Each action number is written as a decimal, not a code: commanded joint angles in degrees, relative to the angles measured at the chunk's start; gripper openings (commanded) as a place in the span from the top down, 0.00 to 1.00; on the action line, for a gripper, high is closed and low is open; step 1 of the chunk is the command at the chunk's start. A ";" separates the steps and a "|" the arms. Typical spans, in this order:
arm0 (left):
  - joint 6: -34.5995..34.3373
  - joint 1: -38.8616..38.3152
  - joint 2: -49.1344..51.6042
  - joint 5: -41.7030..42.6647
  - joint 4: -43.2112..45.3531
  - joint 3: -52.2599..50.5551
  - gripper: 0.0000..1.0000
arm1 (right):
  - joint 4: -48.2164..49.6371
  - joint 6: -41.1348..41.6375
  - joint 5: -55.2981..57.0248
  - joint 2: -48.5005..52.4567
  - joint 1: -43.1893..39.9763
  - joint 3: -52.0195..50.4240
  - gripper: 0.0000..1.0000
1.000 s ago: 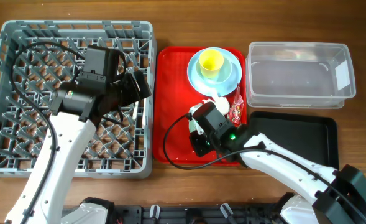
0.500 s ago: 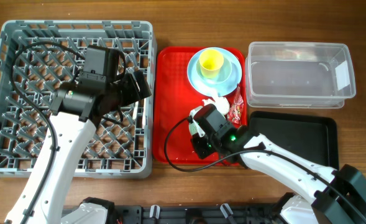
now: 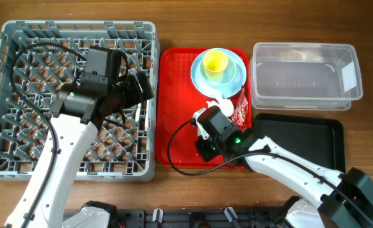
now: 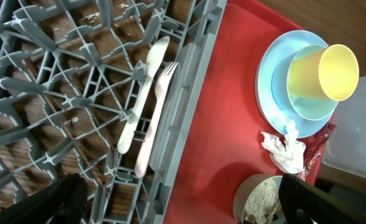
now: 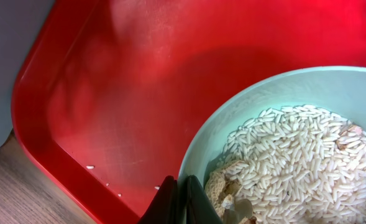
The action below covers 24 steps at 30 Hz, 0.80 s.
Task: Sort waste into correct bins and load items into the dishwasher rack
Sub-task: 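Reach the right gripper to the green bowl and grasp its rim, then lift the green bowl with the right gripper over the black tray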
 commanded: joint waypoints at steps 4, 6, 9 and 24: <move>-0.74 0.26 -0.42 0.66 0.15 0.37 0.00 | -7.89 -1.11 0.35 -1.70 0.22 7.50 0.96; -0.74 0.26 -0.42 0.66 0.15 0.37 0.00 | -12.11 -1.14 2.29 -2.21 0.24 12.00 0.96; -0.74 0.26 -0.42 0.66 0.15 0.37 0.00 | -15.26 -1.40 4.76 -2.21 0.20 17.03 0.96; -0.74 0.26 -0.42 0.66 0.15 0.37 0.00 | -38.47 9.57 17.55 -5.57 -6.16 28.41 0.96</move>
